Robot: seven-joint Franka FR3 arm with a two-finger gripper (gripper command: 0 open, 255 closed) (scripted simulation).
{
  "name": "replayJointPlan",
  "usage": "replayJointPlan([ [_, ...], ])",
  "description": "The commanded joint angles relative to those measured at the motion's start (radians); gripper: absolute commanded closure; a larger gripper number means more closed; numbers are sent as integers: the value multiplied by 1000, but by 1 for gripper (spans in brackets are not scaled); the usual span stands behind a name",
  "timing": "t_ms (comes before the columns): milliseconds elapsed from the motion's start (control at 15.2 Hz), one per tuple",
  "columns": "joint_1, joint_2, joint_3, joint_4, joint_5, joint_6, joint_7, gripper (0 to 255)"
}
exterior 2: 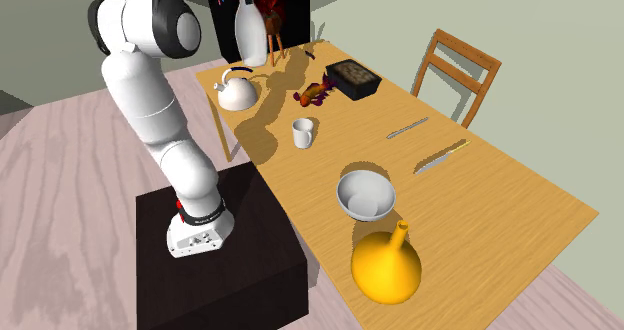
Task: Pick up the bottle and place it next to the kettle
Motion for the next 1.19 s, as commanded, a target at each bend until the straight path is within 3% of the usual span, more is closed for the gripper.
replayJointPlan([
  [0,34,54,44,49,-31,-6,70,255],
  [264,142,205,124,212,-136,-56,212,255],
  [462,283,354,159,398,-254,-128,310,255],
  [726,210,270,154,223,-184,-22,294,255],
  [1122,152,184,143,33,-118,101,270,255],
])
